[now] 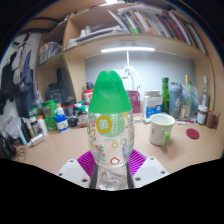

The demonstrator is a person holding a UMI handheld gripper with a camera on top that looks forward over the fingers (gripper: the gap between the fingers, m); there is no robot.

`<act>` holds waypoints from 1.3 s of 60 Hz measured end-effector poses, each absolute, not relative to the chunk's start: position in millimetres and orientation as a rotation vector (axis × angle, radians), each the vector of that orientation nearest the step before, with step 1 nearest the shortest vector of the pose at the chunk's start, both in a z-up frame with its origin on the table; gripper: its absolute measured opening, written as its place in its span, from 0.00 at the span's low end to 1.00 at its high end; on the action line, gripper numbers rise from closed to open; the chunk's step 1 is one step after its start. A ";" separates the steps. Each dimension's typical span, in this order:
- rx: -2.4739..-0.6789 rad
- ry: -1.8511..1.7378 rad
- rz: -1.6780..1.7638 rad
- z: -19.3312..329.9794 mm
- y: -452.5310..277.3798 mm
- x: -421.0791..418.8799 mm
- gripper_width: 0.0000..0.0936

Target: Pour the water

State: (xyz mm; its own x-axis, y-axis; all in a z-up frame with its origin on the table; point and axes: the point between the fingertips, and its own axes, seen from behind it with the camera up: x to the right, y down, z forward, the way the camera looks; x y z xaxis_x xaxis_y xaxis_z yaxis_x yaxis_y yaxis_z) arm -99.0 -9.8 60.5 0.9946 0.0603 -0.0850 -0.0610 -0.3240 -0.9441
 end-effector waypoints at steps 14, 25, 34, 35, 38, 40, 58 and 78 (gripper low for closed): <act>-1.827 0.279 0.590 165.2 36.3 -129.8 0.44; -1.691 0.855 1.224 213.5 84.3 -116.2 0.44; -1.461 1.293 1.767 217.2 108.9 -109.0 0.44; -1.421 1.327 1.815 219.5 110.8 -106.9 0.43; -1.332 1.386 1.916 218.2 115.4 -96.9 0.44; -1.288 1.433 1.952 216.3 117.8 -92.9 0.44; -0.923 1.678 2.134 230.4 133.5 -59.1 0.44; -1.462 1.063 1.734 270.3 118.2 -55.0 0.44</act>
